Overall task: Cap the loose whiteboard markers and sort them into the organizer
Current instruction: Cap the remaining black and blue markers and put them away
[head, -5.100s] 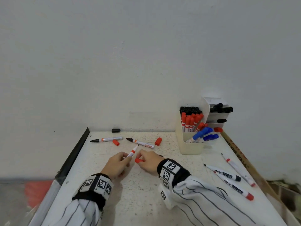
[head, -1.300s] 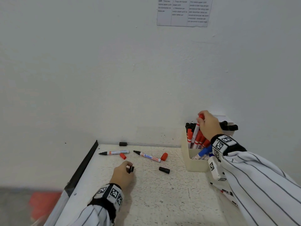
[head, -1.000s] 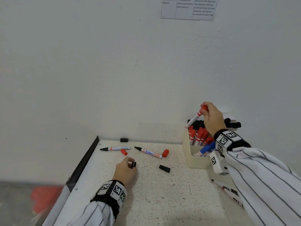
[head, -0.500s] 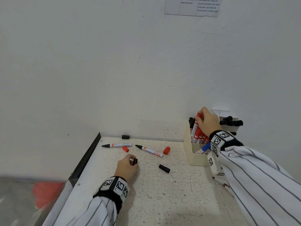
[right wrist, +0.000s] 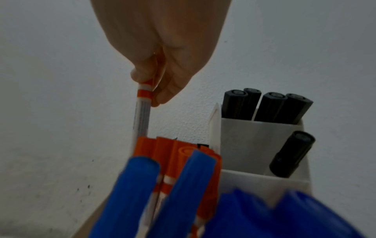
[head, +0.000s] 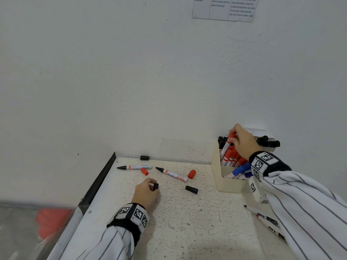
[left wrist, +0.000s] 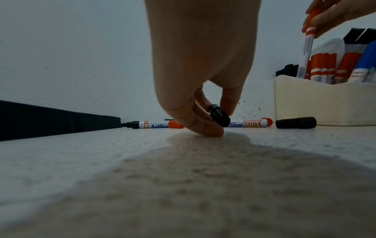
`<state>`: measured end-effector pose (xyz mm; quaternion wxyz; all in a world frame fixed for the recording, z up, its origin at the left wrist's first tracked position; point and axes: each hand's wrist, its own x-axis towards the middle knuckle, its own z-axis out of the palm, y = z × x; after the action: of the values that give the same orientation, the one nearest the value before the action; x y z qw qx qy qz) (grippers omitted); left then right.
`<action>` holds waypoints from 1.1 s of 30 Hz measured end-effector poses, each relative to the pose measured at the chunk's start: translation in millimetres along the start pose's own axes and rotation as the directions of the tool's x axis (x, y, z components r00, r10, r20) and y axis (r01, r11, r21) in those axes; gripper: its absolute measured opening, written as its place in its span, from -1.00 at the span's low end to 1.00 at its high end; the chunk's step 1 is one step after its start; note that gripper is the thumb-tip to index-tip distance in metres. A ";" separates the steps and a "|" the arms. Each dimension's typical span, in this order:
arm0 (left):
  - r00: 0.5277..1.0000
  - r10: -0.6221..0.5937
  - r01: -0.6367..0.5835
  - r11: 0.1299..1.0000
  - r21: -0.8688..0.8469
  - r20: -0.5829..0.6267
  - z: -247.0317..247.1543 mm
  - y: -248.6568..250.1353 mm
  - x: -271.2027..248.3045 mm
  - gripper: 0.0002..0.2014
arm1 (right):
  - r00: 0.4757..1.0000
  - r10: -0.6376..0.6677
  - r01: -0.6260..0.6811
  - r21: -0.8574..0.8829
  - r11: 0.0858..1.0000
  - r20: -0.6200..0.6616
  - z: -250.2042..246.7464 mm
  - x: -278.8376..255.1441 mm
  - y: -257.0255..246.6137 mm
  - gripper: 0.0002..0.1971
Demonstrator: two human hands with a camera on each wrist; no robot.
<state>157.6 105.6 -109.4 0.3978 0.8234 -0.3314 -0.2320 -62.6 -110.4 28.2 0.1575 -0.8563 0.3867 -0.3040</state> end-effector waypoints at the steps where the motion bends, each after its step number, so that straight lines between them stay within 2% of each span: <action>1: 1.000 -0.001 0.001 1.000 0.001 0.001 -0.1 0.0 -0.4 -0.72 | 1.000 0.016 -0.016 -0.009 1.000 0.000 2.3 -2.1 0.5 -0.91; 4: 1.000 0.001 -0.001 1.000 0.000 0.006 0.2 0.2 0.0 -0.72 | 0.997 0.070 -0.070 0.015 0.997 -0.033 7.5 -2.7 2.1 -0.94; 11: 1.000 -0.007 0.007 1.000 -0.022 0.013 0.9 -1.0 3.2 -0.73 | 0.984 0.162 -0.161 -0.028 0.987 0.067 23.7 5.0 7.9 -0.85; 14: 1.000 -0.018 0.019 0.999 -0.026 0.012 0.9 -2.2 3.2 -0.73 | 0.982 0.147 -0.117 -0.232 0.966 0.118 34.2 8.7 12.1 -0.76; 17: 1.000 -0.022 0.021 0.998 -0.054 -0.014 1.0 -1.8 3.4 -0.74 | 0.975 0.133 -0.030 -0.486 0.873 0.177 41.8 7.3 12.8 -0.69; 20: 0.999 -0.014 0.010 0.996 -0.084 -0.046 -0.2 1.4 3.2 -0.73 | 0.963 0.180 -0.037 -0.566 0.824 0.199 45.5 2.6 4.9 -0.60; 22: 0.998 -0.006 -0.001 0.994 -0.105 -0.066 -0.4 2.4 2.9 -0.73 | 0.990 0.069 -0.002 -0.469 0.883 0.126 50.3 -3.6 -3.1 -0.63; 24: 0.997 -0.011 0.001 0.993 -0.122 -0.081 -0.5 2.9 2.6 -0.76 | 0.992 -0.124 0.123 -0.320 0.939 0.017 60.7 -10.8 -12.4 -0.75; 25: 0.996 -0.017 0.006 0.992 -0.127 -0.088 -0.5 2.8 2.9 -0.77 | 0.984 -0.168 0.176 -0.257 0.950 0.052 67.3 -15.0 -17.4 -0.80; 27: 0.995 -0.031 0.018 0.991 -0.134 -0.099 -0.3 1.9 4.0 -0.75 | 0.947 -0.146 0.194 -0.147 0.970 0.285 87.5 -24.9 -25.3 -0.83; 29: 0.994 -0.037 0.022 0.990 -0.137 -0.103 -0.4 1.3 4.7 -0.71 | 0.855 -0.067 0.136 -0.098 0.986 0.514 110.5 -33.3 -29.4 -0.78; 31: 0.993 -0.034 0.020 0.992 -0.125 -0.109 -0.3 1.0 5.0 -0.71 | 0.779 -0.030 0.135 -0.120 0.984 0.627 132.0 -38.2 -31.9 -0.69; 33: 0.993 -0.023 0.010 0.994 -0.113 -0.118 0.1 -0.1 5.3 -0.71 | 0.745 -0.008 0.166 -0.174 0.971 0.667 149.9 -39.1 -33.3 -0.64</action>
<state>161.1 101.7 -110.1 0.4606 0.8149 -0.2866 -0.2039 32.4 -53.8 -85.3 0.1733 -0.9374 0.2967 0.0568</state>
